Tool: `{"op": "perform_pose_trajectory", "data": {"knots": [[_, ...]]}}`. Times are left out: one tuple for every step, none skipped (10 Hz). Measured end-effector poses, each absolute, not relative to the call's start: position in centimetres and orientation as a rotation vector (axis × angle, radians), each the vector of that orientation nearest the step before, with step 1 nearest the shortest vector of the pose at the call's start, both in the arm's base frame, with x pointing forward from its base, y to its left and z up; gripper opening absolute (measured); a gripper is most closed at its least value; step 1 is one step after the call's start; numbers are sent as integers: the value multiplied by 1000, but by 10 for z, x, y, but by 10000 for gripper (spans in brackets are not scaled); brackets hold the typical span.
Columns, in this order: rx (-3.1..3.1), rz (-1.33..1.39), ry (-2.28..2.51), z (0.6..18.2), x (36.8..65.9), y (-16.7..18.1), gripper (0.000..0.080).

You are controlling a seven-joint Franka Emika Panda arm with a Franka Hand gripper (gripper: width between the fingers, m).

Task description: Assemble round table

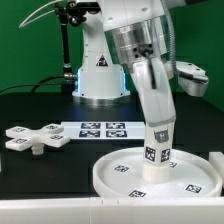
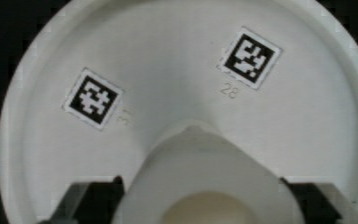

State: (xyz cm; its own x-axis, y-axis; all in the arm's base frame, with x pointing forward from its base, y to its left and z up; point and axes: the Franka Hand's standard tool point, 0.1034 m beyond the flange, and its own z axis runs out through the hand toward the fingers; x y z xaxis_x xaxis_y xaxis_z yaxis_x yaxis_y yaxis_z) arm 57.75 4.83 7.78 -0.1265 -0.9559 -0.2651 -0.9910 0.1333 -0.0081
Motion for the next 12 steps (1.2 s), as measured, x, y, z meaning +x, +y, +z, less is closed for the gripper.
{"op": "perform_pose_trajectory", "data": {"knots": [[-1839,265,2264,78,578,48,409],[-1770,275,2316,78,579,47,409],[-1749,274,2332,78,579,47,409],[-1781,272,2307,77,579,48,409],[-1835,271,2264,77,579,48,584],[-1908,296,2209,78,580,50,584],[-1978,282,2138,78,582,50,636],[-2067,266,2043,78,581,50,646],[-2130,255,1970,78,581,50,646],[-2180,245,1908,78,581,50,648],[-2264,228,1798,78,581,50,648],[-2339,211,1690,78,581,49,648]]}}
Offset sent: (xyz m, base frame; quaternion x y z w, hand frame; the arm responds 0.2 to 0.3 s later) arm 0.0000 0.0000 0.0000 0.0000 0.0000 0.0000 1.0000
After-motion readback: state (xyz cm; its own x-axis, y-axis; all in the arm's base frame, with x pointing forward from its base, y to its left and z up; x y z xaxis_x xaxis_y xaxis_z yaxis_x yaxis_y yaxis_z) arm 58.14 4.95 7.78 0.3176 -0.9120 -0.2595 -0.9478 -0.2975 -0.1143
